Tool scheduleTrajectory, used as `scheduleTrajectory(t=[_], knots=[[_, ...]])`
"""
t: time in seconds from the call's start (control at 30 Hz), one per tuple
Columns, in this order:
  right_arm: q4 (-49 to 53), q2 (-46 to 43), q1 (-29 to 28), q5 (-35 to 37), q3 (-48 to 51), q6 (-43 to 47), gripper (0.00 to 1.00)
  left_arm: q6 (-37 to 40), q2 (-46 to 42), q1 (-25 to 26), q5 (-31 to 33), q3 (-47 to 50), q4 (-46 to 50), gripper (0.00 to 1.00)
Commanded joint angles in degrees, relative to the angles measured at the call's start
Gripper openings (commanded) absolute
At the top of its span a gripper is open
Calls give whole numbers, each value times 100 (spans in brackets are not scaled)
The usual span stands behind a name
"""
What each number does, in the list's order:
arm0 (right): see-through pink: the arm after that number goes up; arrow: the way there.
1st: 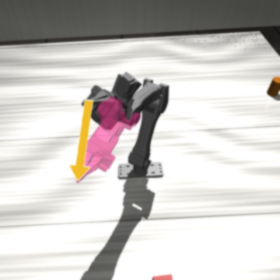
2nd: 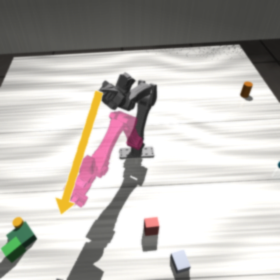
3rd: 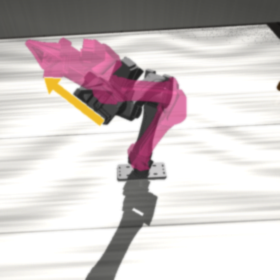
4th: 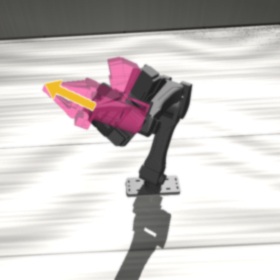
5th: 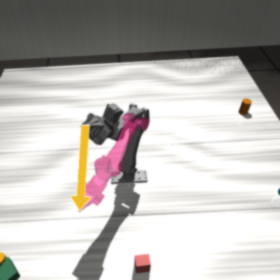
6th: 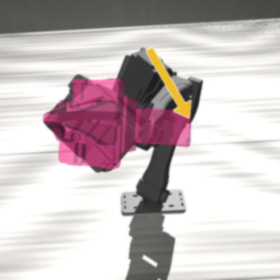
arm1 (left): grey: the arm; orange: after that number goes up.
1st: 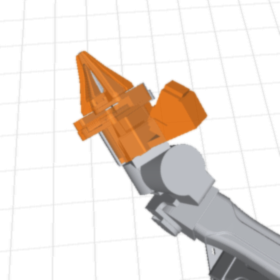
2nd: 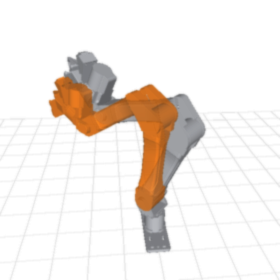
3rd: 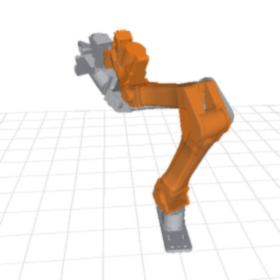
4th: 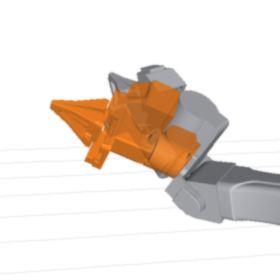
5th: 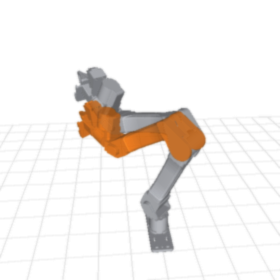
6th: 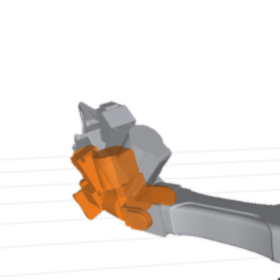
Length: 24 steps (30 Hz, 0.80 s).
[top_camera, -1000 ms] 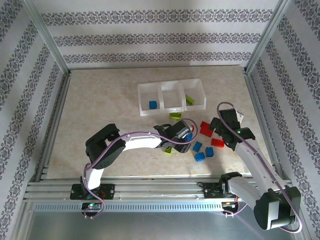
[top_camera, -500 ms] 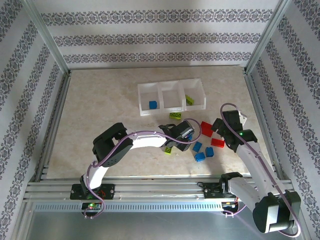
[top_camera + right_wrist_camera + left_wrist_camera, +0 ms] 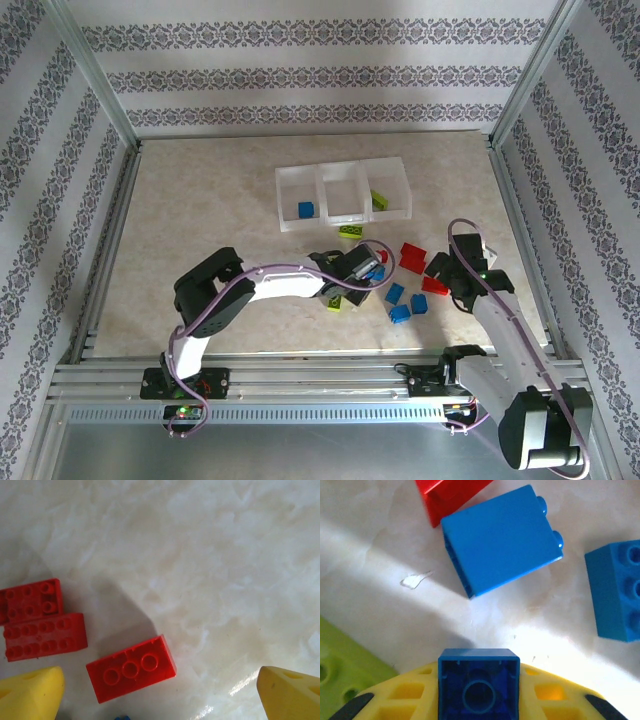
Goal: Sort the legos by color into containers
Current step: Pick up the lego from the middle-left of the table, then place the lego in the container.
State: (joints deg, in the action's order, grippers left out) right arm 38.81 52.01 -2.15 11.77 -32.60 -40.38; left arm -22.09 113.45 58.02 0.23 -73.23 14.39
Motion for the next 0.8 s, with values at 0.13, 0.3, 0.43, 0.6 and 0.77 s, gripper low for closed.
scheduleTrajectory(t=[0.13, 0.3, 0.43, 0.6, 0.77], knots=[[-119, -7, 83, -615, 195, 141, 98, -203, -953, -52, 319, 373, -32, 14], [-164, 80, 92, -784, 210, 239, 98, -173, -1375, -343, 636, 496, 86, 13], [-151, 245, 101, -812, 165, 309, 98, -130, -1602, -755, 798, 602, 152, 13], [-178, 479, 119, -868, 103, 373, 98, -168, -1730, -1505, 772, 561, 194, 13], [-198, 631, 125, -888, 39, 381, 98, -62, -1450, -2213, 669, 154, 248, 13]])
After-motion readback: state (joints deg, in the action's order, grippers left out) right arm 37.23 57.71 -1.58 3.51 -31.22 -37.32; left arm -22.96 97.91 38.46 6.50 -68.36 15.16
